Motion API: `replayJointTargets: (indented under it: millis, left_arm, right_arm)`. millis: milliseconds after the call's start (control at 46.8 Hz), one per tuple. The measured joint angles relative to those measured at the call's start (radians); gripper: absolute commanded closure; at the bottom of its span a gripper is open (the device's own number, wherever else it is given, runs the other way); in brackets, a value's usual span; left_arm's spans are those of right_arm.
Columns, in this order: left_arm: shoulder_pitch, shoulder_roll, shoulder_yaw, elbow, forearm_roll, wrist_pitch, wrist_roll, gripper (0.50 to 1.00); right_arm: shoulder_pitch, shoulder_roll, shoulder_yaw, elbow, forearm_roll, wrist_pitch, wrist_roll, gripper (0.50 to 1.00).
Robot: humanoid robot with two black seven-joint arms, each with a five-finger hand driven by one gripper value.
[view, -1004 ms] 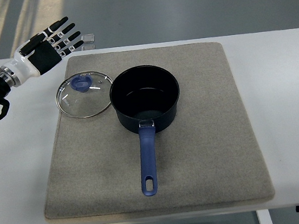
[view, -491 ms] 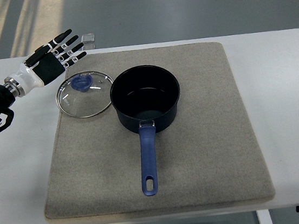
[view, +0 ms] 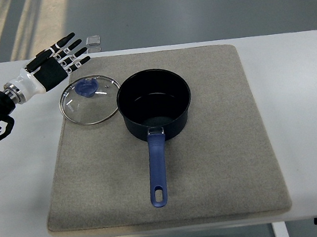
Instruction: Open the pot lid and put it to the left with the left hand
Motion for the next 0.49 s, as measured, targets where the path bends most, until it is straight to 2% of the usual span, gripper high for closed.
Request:
replayJointTargets:
  millis: [491]
  left_arm:
    - [0.001, 0.0, 0.008, -0.002, 0.007, 0.0, 0.0, 0.506]
  right_arm:
    - [0.0, 0.0, 0.004, 0.016, 0.003, 0.004, 0.0, 0.585]
